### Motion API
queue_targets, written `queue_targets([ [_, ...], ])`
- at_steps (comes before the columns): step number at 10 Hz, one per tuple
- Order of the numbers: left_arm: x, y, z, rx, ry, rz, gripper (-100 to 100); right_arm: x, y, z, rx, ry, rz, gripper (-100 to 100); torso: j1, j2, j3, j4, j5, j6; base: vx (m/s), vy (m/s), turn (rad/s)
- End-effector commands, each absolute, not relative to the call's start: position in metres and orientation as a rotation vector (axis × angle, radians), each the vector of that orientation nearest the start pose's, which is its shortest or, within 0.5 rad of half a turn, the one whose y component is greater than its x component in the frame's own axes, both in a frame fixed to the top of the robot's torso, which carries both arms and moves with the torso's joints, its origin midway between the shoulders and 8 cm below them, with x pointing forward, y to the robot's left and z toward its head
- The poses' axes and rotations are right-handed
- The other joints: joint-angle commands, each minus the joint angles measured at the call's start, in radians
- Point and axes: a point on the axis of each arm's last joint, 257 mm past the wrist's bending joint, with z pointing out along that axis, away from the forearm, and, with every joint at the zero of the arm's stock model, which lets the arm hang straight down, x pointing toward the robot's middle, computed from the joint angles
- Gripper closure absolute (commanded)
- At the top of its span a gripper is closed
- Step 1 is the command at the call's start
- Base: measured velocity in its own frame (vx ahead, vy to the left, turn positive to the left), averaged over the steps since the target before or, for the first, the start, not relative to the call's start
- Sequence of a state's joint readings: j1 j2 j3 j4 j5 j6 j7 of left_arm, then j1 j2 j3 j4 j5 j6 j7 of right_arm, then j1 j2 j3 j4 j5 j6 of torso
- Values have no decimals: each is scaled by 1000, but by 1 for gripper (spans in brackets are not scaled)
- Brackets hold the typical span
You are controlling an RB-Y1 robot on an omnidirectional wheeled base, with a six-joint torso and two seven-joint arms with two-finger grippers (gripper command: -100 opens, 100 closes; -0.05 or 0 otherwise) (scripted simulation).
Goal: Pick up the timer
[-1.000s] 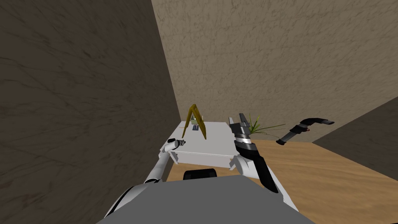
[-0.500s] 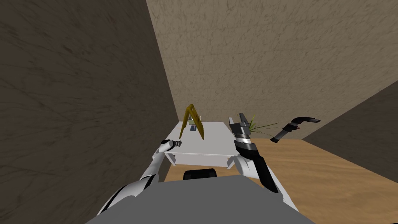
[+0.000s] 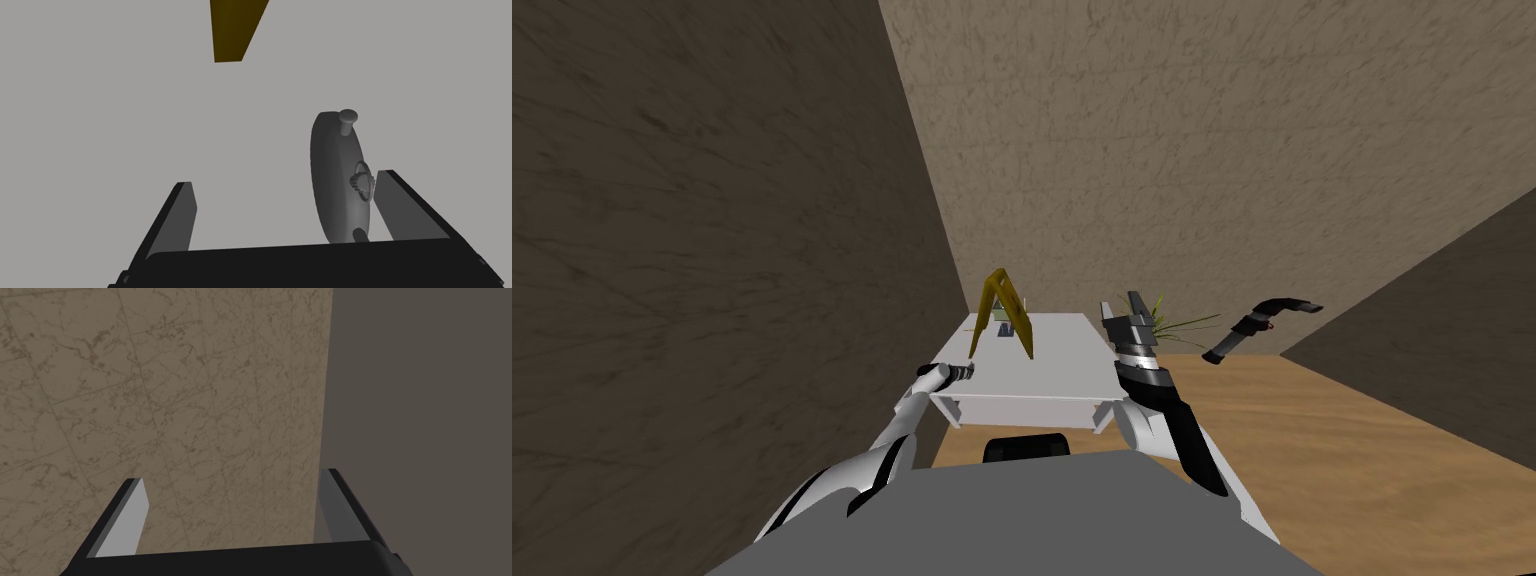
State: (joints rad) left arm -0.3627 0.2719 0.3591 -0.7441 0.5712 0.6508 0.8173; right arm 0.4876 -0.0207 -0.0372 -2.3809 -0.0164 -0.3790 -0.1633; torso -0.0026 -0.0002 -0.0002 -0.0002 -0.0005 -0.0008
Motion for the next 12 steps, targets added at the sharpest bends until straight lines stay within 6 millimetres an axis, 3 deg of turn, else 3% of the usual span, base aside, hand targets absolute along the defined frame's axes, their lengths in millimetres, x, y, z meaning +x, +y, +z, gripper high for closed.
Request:
queue_targets([
  [1,477,396,-490,-2998,109,-959,-100,342,-288,51,717,578,1431,0,0,0,0,0,0,0,9,-65,-116],
  [2,463,395,-505,-3020,130,-908,-100,342,-288,51,717,578,1431,0,-2,0,0,0,0,1,11,-68,-50],
  [4,463,395,-505,-3003,200,-904,-100,342,-288,51,717,578,1431,0,0,0,0,0,0,0,8,-19,15],
  [5,470,424,-491,-2983,107,-952,-100,342,-288,51,717,578,1431,0,1,0,0,0,0,0,15,-53,-138],
  [8,455,419,-507,-3001,176,-901,-100,342,-288,51,717,578,1431,0,0,0,0,0,0,0,3,-34,-2],
  [9,457,444,-497,-2995,71,-941,-100,342,-288,51,717,578,1431,0,1,0,0,0,0,0,10,-57,-126],
  [12,447,441,-507,-3001,142,-908,-100,342,-288,51,717,578,1431,0,0,0,0,0,0,0,6,-34,-8],
])
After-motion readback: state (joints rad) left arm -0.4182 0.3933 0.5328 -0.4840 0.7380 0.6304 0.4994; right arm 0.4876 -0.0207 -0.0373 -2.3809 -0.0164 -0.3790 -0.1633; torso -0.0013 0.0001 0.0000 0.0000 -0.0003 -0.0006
